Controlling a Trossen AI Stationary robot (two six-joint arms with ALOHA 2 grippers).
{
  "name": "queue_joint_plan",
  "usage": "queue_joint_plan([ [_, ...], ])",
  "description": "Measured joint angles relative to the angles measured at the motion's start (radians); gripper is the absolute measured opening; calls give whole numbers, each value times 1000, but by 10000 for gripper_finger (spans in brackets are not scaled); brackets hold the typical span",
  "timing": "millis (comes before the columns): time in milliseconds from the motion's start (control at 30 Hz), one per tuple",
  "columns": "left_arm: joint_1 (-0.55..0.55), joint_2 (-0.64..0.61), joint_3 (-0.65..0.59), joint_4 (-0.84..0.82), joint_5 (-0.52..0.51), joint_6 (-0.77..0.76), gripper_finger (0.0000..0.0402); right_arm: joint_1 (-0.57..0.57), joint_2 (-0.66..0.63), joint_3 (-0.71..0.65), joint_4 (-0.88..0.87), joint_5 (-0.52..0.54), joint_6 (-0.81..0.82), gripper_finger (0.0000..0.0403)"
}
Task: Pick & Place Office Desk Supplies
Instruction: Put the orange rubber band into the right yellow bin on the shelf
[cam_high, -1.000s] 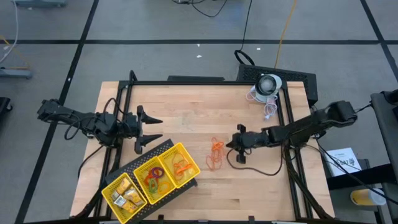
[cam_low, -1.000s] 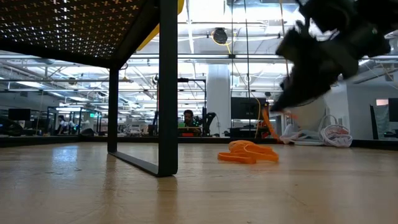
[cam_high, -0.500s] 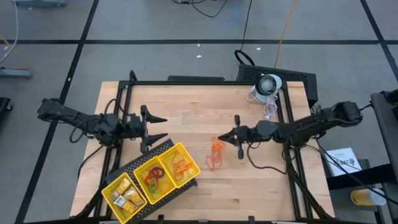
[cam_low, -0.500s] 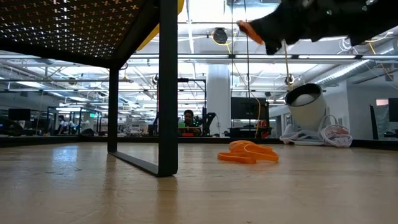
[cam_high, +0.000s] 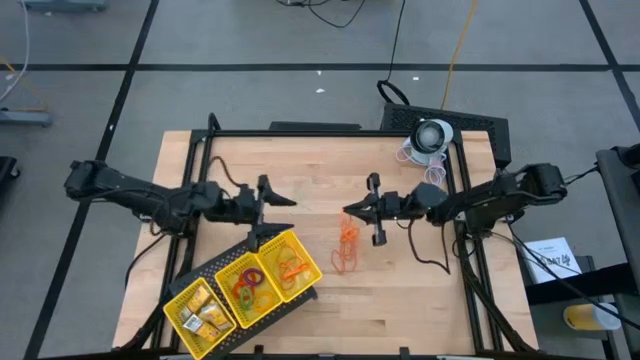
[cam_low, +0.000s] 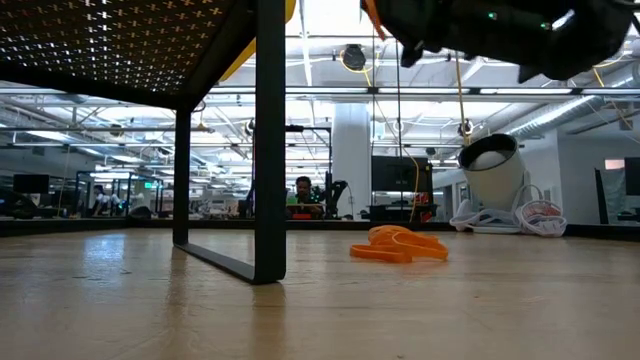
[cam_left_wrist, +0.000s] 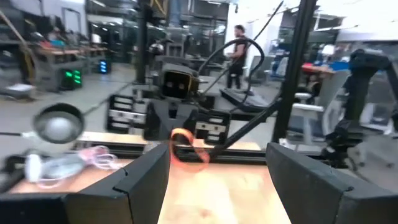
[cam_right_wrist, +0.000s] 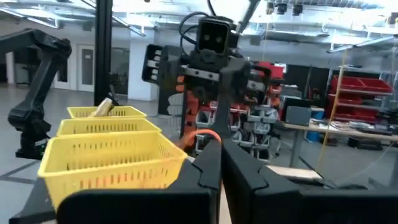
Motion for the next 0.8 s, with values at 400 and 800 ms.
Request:
queue_joint_plan([
  [400, 56, 208, 101, 36, 80, -80, 269, -14, 126, 207, -9, -23, -175, 0],
  [800, 56, 294, 184, 41, 134, -81, 269, -38, 138, 257, -60, -22, -199, 0],
])
